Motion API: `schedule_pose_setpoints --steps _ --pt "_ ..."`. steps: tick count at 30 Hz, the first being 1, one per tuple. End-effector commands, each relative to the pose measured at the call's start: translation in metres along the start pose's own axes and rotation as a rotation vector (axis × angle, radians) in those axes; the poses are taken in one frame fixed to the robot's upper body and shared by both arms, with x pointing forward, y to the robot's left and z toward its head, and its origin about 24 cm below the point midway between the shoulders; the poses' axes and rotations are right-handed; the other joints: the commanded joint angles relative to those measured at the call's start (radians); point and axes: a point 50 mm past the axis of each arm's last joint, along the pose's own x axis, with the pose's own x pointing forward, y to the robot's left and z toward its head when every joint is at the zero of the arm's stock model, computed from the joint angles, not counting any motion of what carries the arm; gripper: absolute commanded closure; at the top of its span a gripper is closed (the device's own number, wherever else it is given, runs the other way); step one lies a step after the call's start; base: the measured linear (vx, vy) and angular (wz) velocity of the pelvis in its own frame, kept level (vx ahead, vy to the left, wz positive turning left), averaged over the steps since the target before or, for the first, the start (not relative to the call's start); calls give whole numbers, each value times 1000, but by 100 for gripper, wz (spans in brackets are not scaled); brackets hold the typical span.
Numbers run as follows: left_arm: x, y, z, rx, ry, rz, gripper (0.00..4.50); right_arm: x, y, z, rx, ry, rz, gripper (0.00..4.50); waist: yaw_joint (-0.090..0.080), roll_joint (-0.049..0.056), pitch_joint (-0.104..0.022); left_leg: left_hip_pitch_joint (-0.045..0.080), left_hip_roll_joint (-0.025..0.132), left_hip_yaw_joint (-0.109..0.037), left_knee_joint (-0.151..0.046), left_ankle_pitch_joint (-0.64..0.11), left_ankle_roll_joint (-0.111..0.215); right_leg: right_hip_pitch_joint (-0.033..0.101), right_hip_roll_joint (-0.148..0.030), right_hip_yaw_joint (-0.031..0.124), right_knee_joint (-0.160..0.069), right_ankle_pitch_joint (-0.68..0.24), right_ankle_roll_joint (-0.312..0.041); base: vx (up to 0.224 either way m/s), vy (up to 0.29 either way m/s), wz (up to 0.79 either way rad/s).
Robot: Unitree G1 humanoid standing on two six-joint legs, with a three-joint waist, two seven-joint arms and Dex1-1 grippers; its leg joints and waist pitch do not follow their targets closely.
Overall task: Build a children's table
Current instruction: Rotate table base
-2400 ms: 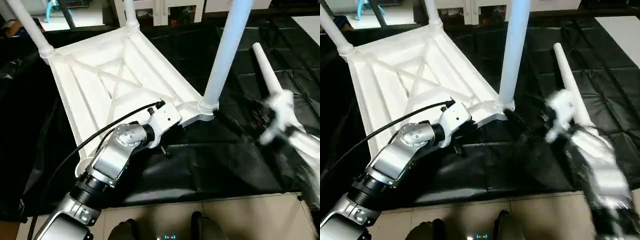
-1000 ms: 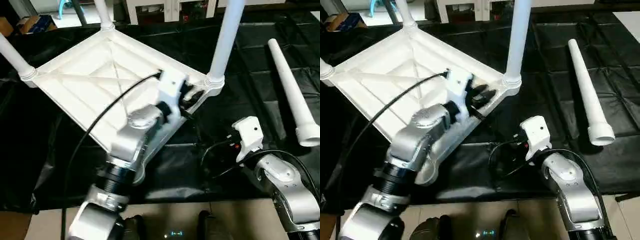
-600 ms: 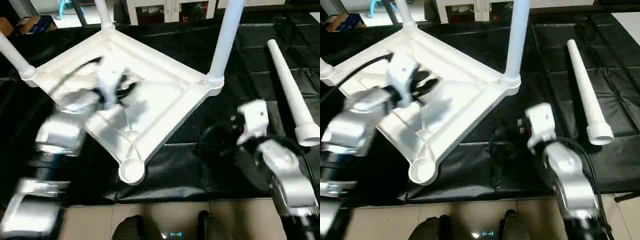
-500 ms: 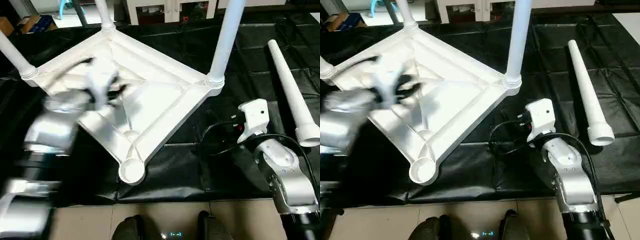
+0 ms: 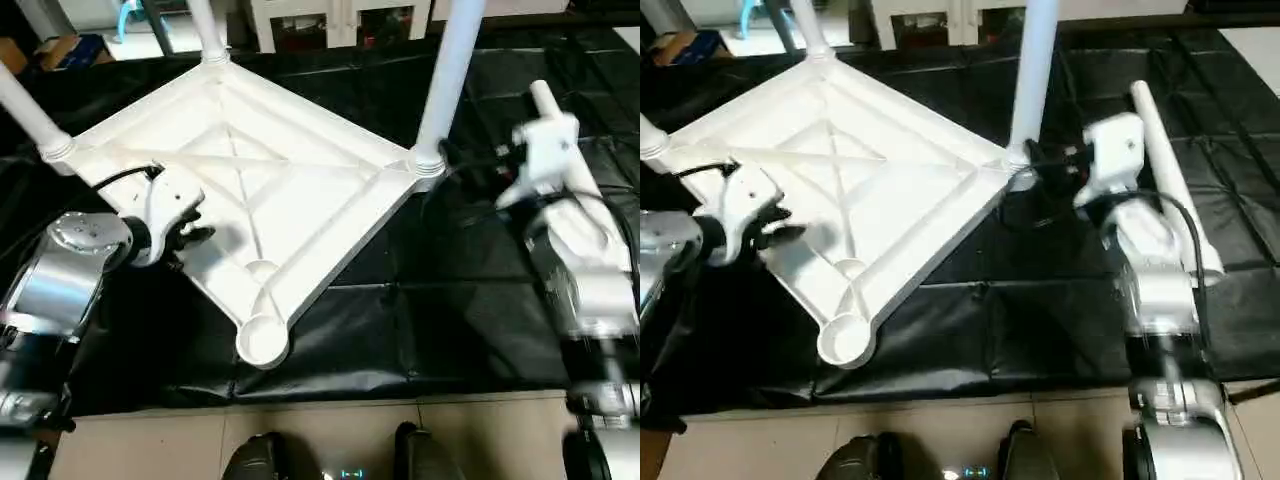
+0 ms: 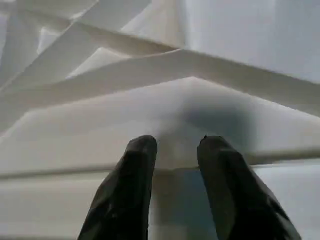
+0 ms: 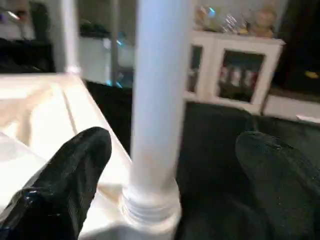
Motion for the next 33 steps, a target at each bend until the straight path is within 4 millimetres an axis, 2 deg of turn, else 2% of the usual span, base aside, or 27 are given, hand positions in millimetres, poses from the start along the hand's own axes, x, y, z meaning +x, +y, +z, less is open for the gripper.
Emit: schedule_pose_setpoints --steps 1,2,4,5,7,9,10,11,12,13,14,16,20,23,24,26,27,28,30,31,33 --pt "8 -21 -14 -8 67 -104 277 8 13 -1 18 -8 124 0 -3 -18 -93 25 -13 16 -59 -58 146 80 6 7 -32 -90 -292 0 0 0" --pt "8 -21 -14 -8 67 -104 277 8 13 -1 18 -8 124 0 -2 -18 -92 27 -13 16 -59 -64 147 79 5 7 -33 -100 -293 0 0 0" --pt "11 -35 -15 -10 72 -161 277 15 17 -2 28 -10 173 0 -3 -17 -95 28 -11 16 -59 -68 146 78 4 7 -32 -102 -302 0 0 0" --pt "12 -40 -15 -14 74 -183 277 17 17 -3 29 -9 186 0 -1 -21 -91 27 -11 17 -61 -80 143 78 4 7 -35 -119 -301 0 0 0" --pt "12 -54 -14 -5 77 -250 277 22 19 -3 24 -13 222 0 -1 -25 -92 26 -10 16 -61 -77 144 79 4 8 -35 -121 -305 0 0 0" --pt "13 -60 -12 0 70 -267 277 24 19 -2 24 -16 226 0 0 -23 -90 27 -11 17 -61 -83 145 77 6 7 -35 -138 -301 0 0 0" --pt "16 -69 -8 -10 48 -294 277 25 18 -1 24 -21 223 0 -3 -28 -89 24 -11 17 -62 -88 144 79 4 7 -36 -147 -299 0 0 0" --pt "18 -78 -2 -26 21 -318 277 26 15 -2 17 -22 212 0 -4 -28 -88 24 -10 18 -63 -94 141 80 2 8 -38 -160 -298 0 0 0" --pt "18 -79 -2 -26 20 -319 277 26 15 -2 17 -22 211 0 -4 -28 -88 24 -10 18 -63 -94 141 80 2 8 -38 -160 -298 0 0 0" --pt "19 -83 0 -31 13 -333 277 26 12 -2 11 -20 197 0 -2 -27 -87 29 -11 20 -63 -121 137 75 2 8 -44 -204 -287 0 0 0" --pt "20 -86 0 -29 12 -340 277 26 10 -3 6 -19 187 0 -2 -20 -86 29 -10 19 -64 -121 135 74 3 7 -44 -204 -286 0 0 0" --pt "21 -90 1 -22 10 -355 277 26 3 -3 -4 -20 162 0 -2 -23 -86 26 -12 19 -63 -116 135 76 4 6 -43 -192 -288 0 0 0" --pt "22 -94 5 -26 -4 -354 277 23 2 0 17 -46 167 0 0 -25 -89 25 -13 19 -61 -100 150 77 6 6 -41 -168 -290 0 0 0" --pt "25 -98 10 -51 -29 -337 277 15 10 1 31 -69 225 0 5 -25 -90 28 -10 20 -62 -98 162 76 8 5 -43 -162 -285 0 0 0" --pt "27 -100 14 -61 -48 -325 277 10 14 -1 29 -68 248 0 5 -23 -85 27 -10 20 -63 -105 162 73 9 5 -45 -170 -284 0 0 0" --pt "36 -101 38 -147 -192 -237 277 -7 26 -9 24 -39 294 0 9 -21 -80 31 -8 22 -67 -134 154 70 10 5 -53 -208 -266 0 0 0" --pt "38 -100 43 -162 -218 -214 277 -9 28 -11 24 -32 299 0 17 -22 -82 42 -4 27 -66 -162 144 61 13 9 -61 -221 -257 0 0 0" --pt "38 -99 46 -161 -235 -204 277 -11 29 -11 25 -29 303 0 21 -21 -87 41 -3 27 -69 -173 137 62 11 8 -61 -230 -258 0 0 0" --pt "37 -91 56 -171 -301 -160 277 -19 32 -14 24 -5 328 0 18 -32 -82 27 -6 26 -72 -172 137 67 11 7 -61 -239 -239 0 0 0" --pt "37 -87 61 -180 -332 -138 277 -23 34 -15 22 9 343 0 22 -32 -81 30 -5 29 -73 -183 136 63 9 11 -64 -258 -221 0 0 0" --pt "29 -74 73 -183 -413 -124 277 -37 33 -21 -11 88 344 0 21 -33 -81 25 -5 26 -76 -183 128 67 6 11 -64 -276 -205 0 0 0"
